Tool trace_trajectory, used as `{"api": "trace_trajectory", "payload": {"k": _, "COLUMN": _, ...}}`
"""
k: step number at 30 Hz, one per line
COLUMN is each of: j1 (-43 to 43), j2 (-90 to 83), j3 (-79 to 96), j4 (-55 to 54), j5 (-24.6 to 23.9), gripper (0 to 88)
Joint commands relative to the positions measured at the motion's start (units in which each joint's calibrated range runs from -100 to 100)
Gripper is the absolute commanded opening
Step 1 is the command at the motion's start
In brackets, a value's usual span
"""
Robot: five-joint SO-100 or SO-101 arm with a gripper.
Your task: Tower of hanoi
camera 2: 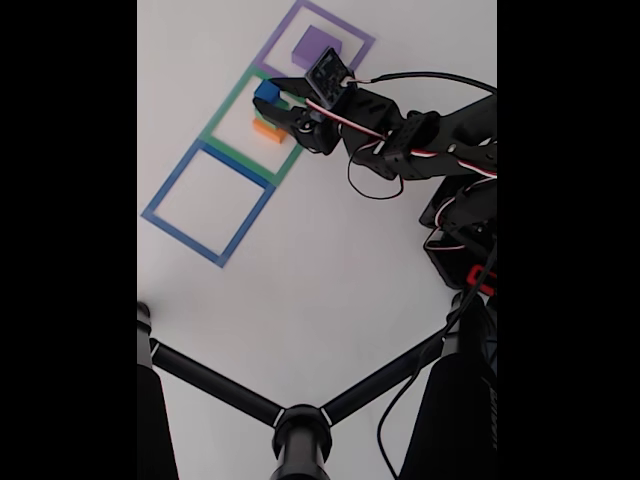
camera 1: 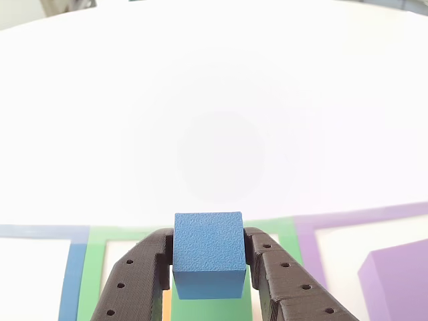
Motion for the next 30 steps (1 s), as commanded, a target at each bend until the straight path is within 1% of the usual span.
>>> {"api": "trace_trajectory", "payload": {"k": 1, "j1": -0.1, "j2": -0.3, "j3": 0.1, "j4": -1.5, "j5": 0.6, "gripper": 2.8}}
{"api": "trace_trajectory", "payload": {"k": 19, "j1": 0.0, "j2": 2.9, "j3": 1.4, "j4": -4.7, "j5": 0.6, "gripper": 4.3}}
{"api": "trace_trajectory", "payload": {"k": 21, "j1": 0.1, "j2": 3.1, "j3": 1.5, "j4": -5.0, "j5": 0.6, "gripper": 7.1}}
{"api": "trace_trajectory", "payload": {"k": 24, "j1": 0.1, "j2": 3.4, "j3": 1.6, "j4": -5.2, "j5": 0.6, "gripper": 15.1}}
{"api": "trace_trajectory", "payload": {"k": 30, "j1": 0.0, "j2": 3.5, "j3": 1.6, "j4": -5.4, "j5": 0.6, "gripper": 19.3}}
